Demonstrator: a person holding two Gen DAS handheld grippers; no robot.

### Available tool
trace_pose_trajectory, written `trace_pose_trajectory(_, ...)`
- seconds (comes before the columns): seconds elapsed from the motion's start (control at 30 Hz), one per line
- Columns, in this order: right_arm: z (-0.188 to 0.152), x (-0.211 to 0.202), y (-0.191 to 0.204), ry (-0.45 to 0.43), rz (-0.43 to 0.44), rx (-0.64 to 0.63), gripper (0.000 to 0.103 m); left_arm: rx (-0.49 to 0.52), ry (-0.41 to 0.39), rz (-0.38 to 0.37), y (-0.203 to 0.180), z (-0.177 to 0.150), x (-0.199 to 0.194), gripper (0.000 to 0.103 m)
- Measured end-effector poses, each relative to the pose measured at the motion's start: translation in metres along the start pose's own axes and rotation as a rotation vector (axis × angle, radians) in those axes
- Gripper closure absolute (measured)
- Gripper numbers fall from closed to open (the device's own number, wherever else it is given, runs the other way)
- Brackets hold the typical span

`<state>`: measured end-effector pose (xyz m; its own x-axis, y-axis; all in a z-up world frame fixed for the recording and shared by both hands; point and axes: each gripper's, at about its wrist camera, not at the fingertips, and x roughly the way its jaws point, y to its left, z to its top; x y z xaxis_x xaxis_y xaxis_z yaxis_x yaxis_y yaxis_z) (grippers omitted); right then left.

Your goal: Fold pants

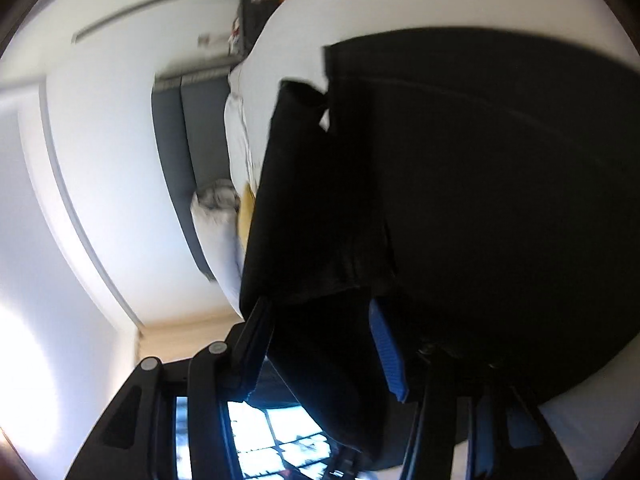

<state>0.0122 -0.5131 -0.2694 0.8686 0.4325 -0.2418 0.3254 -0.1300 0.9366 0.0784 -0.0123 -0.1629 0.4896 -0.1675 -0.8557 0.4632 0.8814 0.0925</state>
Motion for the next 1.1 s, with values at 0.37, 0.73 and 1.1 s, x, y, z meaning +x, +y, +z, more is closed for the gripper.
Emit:
trace_pose_trajectory(0.37, -0.009, 0.015, -0.008, -0.111, -0.036, 0.088, 0.085, 0.000, -0.003, 0.004, 0.000, -0.001, 0.000, 0.043)
trace_pose_trajectory(0.73, -0.018, -0.056, 0.020, -0.265, -0.141, -0.156, 0.098, 0.002, -0.008, 0.011, 0.001, -0.002, -0.002, 0.042)
trace_pose_trajectory(1.1, -0.031, -0.052, 0.026, -0.250, -0.449, -0.367, 0.099, 0.012, -0.012, 0.038, -0.004, -0.001, -0.005, 0.041)
